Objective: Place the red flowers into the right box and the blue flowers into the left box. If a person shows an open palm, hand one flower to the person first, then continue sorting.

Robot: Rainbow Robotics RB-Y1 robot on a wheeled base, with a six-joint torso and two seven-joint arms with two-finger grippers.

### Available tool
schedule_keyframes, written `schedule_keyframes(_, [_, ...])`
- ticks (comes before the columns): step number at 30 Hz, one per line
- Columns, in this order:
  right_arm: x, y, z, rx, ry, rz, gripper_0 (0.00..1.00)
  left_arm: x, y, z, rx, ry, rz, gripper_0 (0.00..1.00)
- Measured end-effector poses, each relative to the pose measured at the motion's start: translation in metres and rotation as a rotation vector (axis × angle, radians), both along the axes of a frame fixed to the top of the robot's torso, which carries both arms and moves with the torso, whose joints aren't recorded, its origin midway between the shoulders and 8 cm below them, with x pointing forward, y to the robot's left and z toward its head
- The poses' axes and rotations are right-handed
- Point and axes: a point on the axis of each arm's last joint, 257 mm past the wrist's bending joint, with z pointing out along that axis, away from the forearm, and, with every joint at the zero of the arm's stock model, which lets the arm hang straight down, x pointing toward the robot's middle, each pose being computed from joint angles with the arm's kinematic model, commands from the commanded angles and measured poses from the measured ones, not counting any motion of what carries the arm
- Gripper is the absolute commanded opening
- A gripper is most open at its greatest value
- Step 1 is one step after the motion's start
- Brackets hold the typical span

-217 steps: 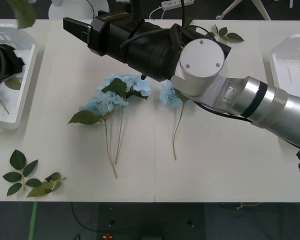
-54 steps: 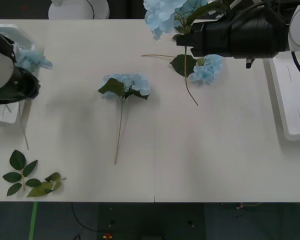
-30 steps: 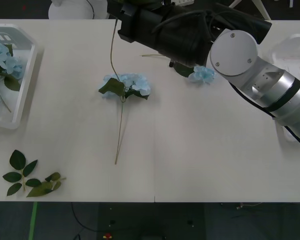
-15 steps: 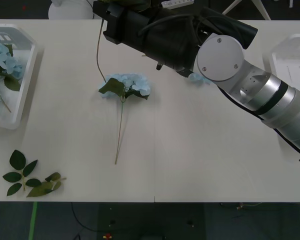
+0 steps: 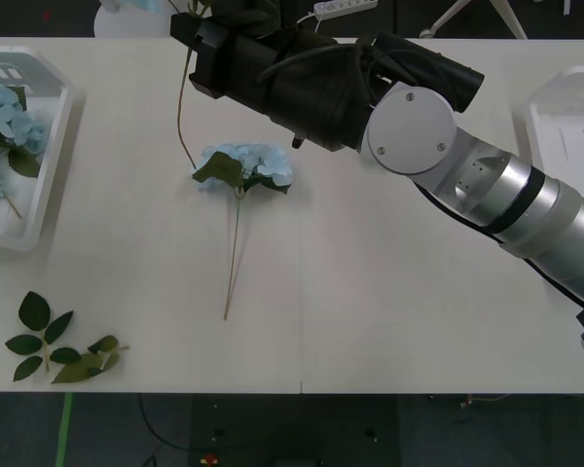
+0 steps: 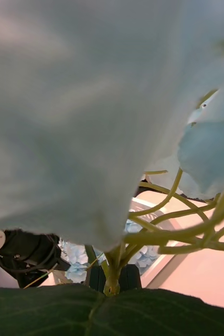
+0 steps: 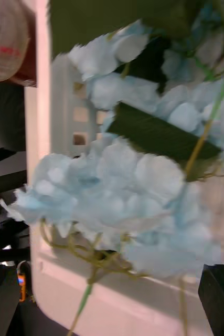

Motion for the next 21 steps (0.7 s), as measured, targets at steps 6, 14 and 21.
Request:
schedule_keyframes(6, [-0.001, 0.002, 0.001, 0.006, 0.001, 0.003, 0.0, 0.021, -0.078, 0.028, -0.221, -0.1, -0.124, 1.0])
schedule_keyframes(14, [-0.001, 0.002, 0.002, 0.009, 0.001, 0.001, 0.0, 0.009, -0.144, 0.042, -0.424, -0.32, -0.196, 1.0])
schedule_keyframes(21, [-0.001, 0.002, 0.002, 0.01, 0.002, 0.001, 0.0, -0.036, -0.179, 0.005, -0.382, -0.29, -0.346, 1.0])
